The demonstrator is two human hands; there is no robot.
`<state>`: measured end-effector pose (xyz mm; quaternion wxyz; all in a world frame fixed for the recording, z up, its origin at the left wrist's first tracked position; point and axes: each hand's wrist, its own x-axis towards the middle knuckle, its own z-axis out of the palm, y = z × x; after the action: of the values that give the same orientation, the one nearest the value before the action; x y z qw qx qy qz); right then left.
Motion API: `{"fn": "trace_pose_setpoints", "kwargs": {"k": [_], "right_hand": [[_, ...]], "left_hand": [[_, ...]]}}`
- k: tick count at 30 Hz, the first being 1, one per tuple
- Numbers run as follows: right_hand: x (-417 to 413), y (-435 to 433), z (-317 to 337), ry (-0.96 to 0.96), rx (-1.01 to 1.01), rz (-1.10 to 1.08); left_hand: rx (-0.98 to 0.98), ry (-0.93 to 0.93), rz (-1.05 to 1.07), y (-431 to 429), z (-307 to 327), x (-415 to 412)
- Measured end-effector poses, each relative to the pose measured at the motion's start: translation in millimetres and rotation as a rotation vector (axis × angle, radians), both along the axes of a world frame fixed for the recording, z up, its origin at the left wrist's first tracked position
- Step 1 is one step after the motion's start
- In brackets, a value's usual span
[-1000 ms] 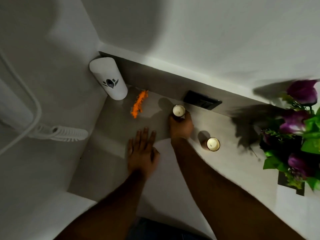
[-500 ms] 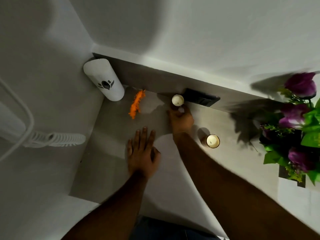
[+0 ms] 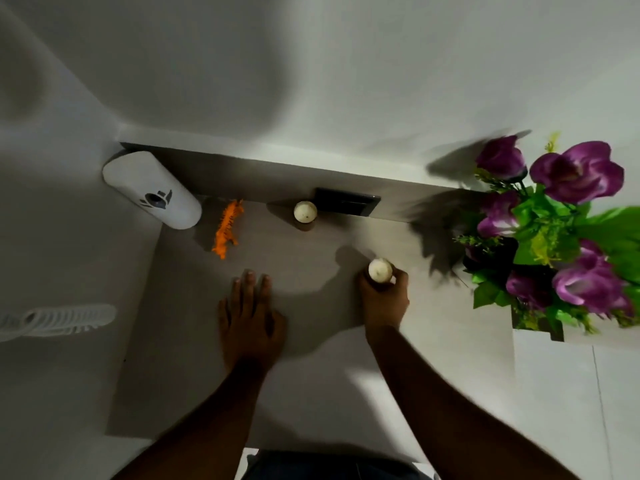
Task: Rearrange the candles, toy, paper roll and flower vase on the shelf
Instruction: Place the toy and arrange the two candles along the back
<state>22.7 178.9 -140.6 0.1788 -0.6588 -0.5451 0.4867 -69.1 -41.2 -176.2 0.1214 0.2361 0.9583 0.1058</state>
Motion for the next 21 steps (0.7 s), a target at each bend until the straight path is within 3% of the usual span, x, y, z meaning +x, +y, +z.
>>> {"fn": "trace_pose_setpoints", "kwargs": {"k": [7, 14, 21], "right_hand": [[-48.8, 63.3, -4.2, -0.057, 0.108, 0.12], [-51.6, 69.3, -9.5, -0.065, 0.167, 0.199], [25.4, 42.5, -14.1, 0.022, 0.051, -0.018]], "left_hand": [[-0.016, 0.047, -0.017, 1.1, -2.6, 1.5], [-0.005, 0.062, -0.015, -1.4, -7.8, 2.0], [-0.029, 0.033, 0.004, 8.2, -1.0, 9.2]]}}
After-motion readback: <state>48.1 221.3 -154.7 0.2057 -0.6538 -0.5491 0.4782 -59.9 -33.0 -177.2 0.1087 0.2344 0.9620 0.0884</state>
